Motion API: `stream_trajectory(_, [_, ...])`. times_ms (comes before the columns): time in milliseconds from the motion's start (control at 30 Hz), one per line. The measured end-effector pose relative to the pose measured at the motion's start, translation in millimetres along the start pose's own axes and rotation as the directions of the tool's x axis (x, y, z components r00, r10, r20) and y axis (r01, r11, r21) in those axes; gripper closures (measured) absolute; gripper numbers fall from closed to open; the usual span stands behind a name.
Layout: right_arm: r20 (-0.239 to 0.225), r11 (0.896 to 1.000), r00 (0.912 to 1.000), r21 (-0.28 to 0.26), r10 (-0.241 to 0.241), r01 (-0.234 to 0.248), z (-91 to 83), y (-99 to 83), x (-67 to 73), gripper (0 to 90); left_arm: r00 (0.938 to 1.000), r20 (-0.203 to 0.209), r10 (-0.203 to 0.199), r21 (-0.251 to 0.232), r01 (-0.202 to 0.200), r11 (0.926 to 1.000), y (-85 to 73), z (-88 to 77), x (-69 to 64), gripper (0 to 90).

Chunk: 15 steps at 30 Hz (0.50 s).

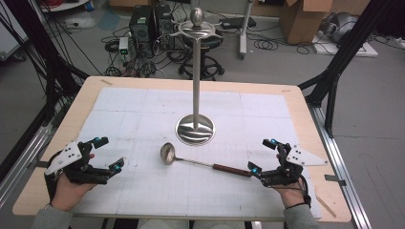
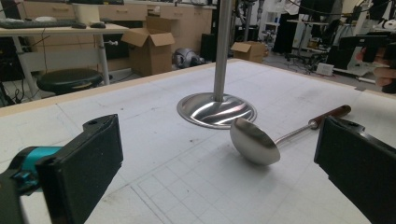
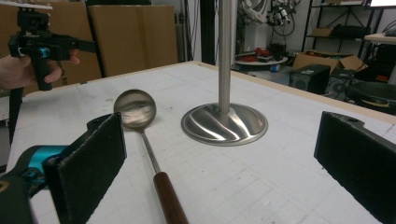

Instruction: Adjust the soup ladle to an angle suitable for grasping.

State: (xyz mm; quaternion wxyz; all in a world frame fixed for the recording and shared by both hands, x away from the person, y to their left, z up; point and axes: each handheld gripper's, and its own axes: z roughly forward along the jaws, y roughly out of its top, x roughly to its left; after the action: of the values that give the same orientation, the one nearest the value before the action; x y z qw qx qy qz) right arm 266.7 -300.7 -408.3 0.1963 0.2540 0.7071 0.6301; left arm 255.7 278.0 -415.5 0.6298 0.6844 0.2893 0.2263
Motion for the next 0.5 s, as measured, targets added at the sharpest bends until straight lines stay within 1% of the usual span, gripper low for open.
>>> stream_trajectory(67, [-0.005, 1.000, 1.0000, 0.003, -0.003, 0.003, 0.3, 0.3, 0.4, 1.2, 1.0000, -0.001, 0.006, 0.006, -0.006, 1.0000, 0.0, -0.1, -0.1, 1.7])
stream_trajectory(167, [-0.024, 1.000, 0.9997, 0.017, -0.010, 0.010, 2.6, 1.0, 2.1, 1.2, 0.9999, -0.007, 0.009, 0.008, -0.009, 0.9999, -0.1, -0.4, -0.6, 1.7])
stream_trajectory(200, [-0.024, 1.000, 0.9997, 0.017, -0.010, 0.010, 2.6, 1.0, 2.1, 1.2, 1.0000, -0.006, 0.007, 0.009, -0.007, 0.9999, -0.3, -0.5, -0.6, 1.7])
stream_trajectory(233, [-0.028, 1.000, 0.9994, 0.023, -0.019, 0.020, 4.0, 1.1, 2.4, 2.0, 1.0000, -0.008, 0.005, 0.011, -0.005, 0.9999, -0.5, -0.9, -0.5, 1.7])
stream_trajectory(267, [-0.056, 0.999, 0.9981, 0.035, -0.024, 0.026, 6.0, 1.1, 3.0, 7.1, 1.0000, -0.009, 0.004, 0.013, -0.004, 0.9999, -0.7, -1.0, -0.1, 1.7])
stream_trajectory(300, [-0.066, 0.999, 0.9975, 0.042, -0.023, 0.026, 6.9, 1.0, 3.8, 9.5, 0.9999, -0.011, -0.001, 0.016, 0.002, 0.9999, -0.9, -0.9, 0.3, 1.7])
stream_trajectory(367, [-0.092, 0.998, 0.9955, 0.054, -0.020, 0.025, 7.7, 0.6, 5.9, 20.5, 0.9999, -0.011, -0.001, 0.019, 0.002, 0.9998, -1.0, -0.1, 0.2, 1.7])
stream_trajectory(400, [-0.096, 0.998, 0.9951, 0.058, -0.022, 0.027, 7.8, 0.3, 8.3, 23.9, 0.9999, -0.011, -0.001, 0.019, 0.002, 0.9998, -1.0, -0.1, 0.2, 1.7])
stream_trajectory(433, [-0.096, 0.998, 0.9951, 0.058, -0.022, 0.027, 7.8, 0.3, 8.3, 23.9, 0.9999, -0.010, 0.001, 0.023, -0.001, 0.9997, -1.1, 0.1, 0.3, 1.7])
stream_trajectory(467, [-0.084, 0.998, 0.9957, 0.052, -0.041, 0.045, 8.2, 0.4, 11.7, 29.5, 1.0000, -0.009, 0.000, 0.025, 0.000, 0.9997, -1.2, 0.5, 0.0, 1.7])
stream_trajectory(500, [-0.092, 0.998, 0.9954, 0.060, -0.028, 0.033, 8.6, 0.8, 12.7, 33.4, 1.0000, -0.010, 0.000, 0.027, 0.000, 0.9996, -1.4, 0.7, -0.2, 1.7])
